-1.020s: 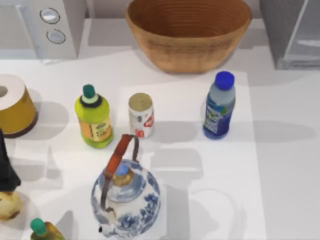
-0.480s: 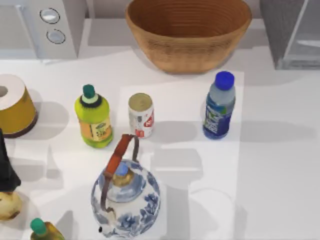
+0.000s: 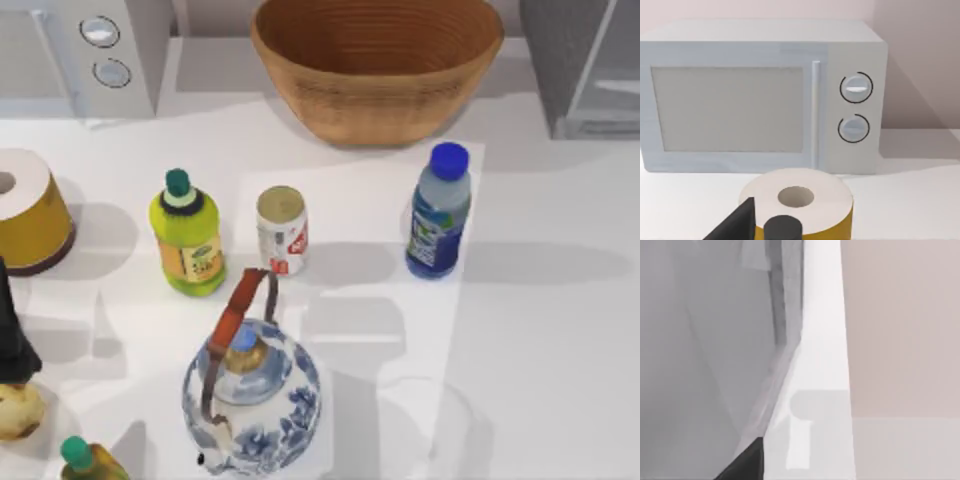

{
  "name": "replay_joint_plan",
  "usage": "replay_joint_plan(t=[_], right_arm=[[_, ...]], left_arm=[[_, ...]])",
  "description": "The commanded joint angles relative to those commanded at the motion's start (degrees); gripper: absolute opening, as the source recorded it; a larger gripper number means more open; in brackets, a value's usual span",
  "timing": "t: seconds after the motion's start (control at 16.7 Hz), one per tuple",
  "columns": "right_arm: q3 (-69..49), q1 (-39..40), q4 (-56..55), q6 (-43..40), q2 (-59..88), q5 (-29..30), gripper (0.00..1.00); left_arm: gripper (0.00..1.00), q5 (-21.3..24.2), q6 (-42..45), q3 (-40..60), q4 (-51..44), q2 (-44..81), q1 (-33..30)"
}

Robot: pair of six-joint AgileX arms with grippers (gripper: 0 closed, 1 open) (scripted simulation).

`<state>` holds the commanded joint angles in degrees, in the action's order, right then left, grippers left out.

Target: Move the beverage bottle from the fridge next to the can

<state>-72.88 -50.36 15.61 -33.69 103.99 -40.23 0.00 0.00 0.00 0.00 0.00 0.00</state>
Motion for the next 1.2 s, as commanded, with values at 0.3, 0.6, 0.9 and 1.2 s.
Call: replay_joint_plan(t=[0.3,0.6,0.9,1.2], right_arm=[[5.23,16.20,-5.89,11.11,-3.06,13.14,1.00],[11.77,36.62,-13.41,24.16,-7.60,28.43,1.00],[15.78,48.35,-18.56,32.58,-11.00,37.61,1.00],[16.24,48.04,-18.68,32.81,-10.97,38.41,1.00]], left_arm=[[1.00,0.00,0.00,0.00,0.00,0.00,0.00],[1.00,0.00,0.00,0.00,0.00,0.00,0.00],[1.00,0.00,0.00,0.00,0.00,0.00,0.00],[1.00,0.00,0.00,0.00,0.00,0.00,0.00]])
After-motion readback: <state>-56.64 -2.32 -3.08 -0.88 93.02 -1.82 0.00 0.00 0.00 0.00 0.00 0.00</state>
